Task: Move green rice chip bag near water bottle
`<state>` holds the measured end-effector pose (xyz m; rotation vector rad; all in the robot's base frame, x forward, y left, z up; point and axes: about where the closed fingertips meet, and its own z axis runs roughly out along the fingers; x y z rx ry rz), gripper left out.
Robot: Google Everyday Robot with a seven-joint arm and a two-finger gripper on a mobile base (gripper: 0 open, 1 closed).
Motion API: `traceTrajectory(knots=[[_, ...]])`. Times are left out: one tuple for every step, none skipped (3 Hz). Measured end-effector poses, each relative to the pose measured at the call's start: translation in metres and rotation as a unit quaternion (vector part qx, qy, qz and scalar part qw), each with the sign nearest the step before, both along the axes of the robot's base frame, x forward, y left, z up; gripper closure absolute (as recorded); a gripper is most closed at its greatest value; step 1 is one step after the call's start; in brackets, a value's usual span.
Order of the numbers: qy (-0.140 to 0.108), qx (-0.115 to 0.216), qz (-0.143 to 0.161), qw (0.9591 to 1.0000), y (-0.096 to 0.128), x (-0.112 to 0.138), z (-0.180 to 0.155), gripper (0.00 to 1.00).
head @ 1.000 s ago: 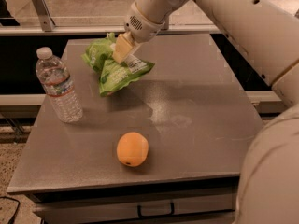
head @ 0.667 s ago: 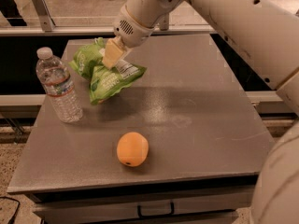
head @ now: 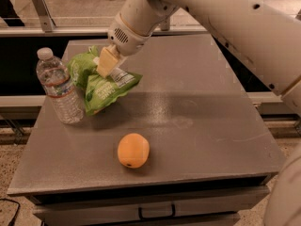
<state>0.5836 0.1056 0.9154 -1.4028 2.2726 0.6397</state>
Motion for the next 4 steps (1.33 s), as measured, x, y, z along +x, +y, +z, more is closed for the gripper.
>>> traceTrajectory(knots=[[0.005, 0.006, -0.004, 1.0, -0.0031, 0.0033, -0.009, 0.44], [0.005, 0.005, -0.002, 1.0, -0.0009, 0.0023, -0.0099, 0.13], [0.006, 0.005, -0.001, 1.0, 0.0003, 0.0018, -0.0107, 0.0], [0.006, 0.005, -0.001, 1.0, 0.0004, 0.0018, -0.0107, 0.0]])
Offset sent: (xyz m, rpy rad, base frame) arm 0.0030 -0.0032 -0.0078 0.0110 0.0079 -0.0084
